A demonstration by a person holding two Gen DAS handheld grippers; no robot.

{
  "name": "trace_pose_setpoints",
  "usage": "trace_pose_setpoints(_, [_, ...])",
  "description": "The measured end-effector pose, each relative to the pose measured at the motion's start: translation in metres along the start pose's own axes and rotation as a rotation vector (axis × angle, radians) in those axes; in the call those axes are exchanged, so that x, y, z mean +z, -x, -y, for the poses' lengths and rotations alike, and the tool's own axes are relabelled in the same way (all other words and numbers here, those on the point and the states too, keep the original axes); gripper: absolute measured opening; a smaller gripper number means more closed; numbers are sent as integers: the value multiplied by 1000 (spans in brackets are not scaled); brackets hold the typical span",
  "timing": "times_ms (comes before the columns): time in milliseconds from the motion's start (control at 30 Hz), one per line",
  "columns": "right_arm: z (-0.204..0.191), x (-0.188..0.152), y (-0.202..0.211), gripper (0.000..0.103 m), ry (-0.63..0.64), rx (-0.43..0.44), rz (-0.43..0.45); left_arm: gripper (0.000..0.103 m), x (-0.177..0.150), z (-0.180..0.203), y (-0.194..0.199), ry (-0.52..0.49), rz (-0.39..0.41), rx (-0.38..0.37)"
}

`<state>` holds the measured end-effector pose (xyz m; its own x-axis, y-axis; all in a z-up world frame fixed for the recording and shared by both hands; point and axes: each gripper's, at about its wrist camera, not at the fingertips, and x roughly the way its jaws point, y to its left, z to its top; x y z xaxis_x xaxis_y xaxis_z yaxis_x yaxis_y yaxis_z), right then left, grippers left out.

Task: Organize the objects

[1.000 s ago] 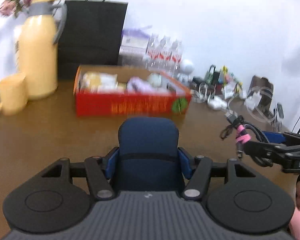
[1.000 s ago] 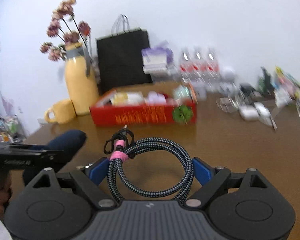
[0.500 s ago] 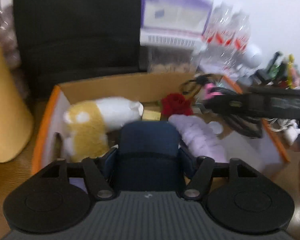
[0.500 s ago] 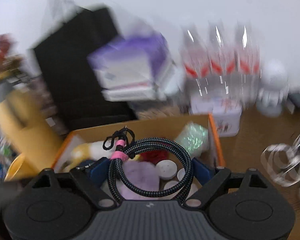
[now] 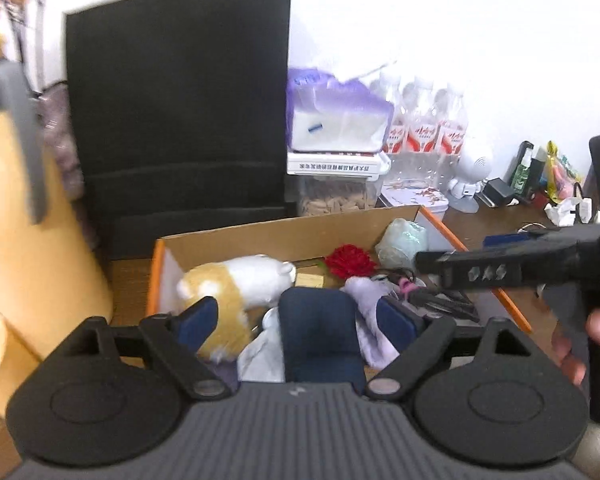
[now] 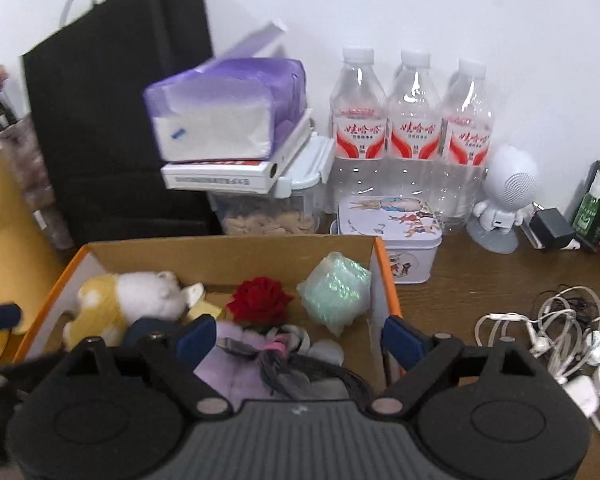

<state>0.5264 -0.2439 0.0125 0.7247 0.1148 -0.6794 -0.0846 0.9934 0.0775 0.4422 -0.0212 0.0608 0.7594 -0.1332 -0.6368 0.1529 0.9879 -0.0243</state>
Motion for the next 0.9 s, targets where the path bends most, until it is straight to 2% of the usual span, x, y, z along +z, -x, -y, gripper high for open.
trace_pose_setpoints(100, [10, -4, 30, 91, -65, 8, 29, 89, -12, 3, 34, -7, 17, 17])
trace_pose_setpoints(200, [22, -16, 69, 91, -139, 70, 53, 95, -30, 5, 74, -17, 51, 6])
trace_pose_setpoints(333, [14, -54, 130, 92, -95, 83, 93, 101, -74, 12, 146, -46, 124, -6])
trace_pose_setpoints(467, [-4, -121, 192, 92, 6, 102, 108, 103, -131, 21, 211, -18, 199, -18])
trace_pose_setpoints(567, [-18, -179, 240, 92, 34, 153, 147, 103, -179, 36, 234, -40, 178, -15])
trace_pose_setpoints(633, [-31, -215, 267, 95, 51, 166, 185, 103, -211, 45, 245, -48, 162, 36])
trace_pose_setpoints(667, [-38, -233, 280, 101, 57, 164, 207, 103, -225, 50, 251, -47, 165, 67])
trace_pose_setpoints(767, [-57, -282, 315, 103, 54, 137, 265, 103, -259, 56, 273, -18, 171, 123])
trace_pose_setpoints(900, [-76, -324, 349, 103, 28, 116, 259, 103, -295, 53, 313, 56, 206, 97])
